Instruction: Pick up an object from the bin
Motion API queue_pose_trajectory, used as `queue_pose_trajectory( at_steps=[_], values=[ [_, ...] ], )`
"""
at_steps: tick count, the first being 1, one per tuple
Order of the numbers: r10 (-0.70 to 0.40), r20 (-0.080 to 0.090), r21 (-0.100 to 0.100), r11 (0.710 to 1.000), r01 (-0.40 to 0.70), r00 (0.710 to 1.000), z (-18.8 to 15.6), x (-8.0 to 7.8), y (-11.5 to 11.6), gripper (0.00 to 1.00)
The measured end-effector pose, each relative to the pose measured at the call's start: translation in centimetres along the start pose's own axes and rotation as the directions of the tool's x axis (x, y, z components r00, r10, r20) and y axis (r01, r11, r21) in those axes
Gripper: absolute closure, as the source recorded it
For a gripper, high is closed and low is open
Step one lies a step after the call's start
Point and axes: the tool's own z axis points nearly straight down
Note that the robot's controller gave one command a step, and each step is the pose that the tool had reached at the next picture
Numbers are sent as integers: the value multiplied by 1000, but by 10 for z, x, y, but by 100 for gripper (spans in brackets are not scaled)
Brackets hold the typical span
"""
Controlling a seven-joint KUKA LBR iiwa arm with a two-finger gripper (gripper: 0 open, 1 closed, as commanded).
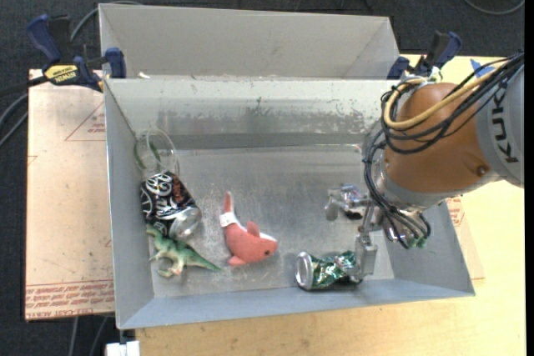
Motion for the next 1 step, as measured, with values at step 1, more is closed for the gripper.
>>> queue_pose_trajectory(
  at_steps=[1],
  values=[
    [-192,14,1,981,192,981,12,-4,24,0]
  ],
)
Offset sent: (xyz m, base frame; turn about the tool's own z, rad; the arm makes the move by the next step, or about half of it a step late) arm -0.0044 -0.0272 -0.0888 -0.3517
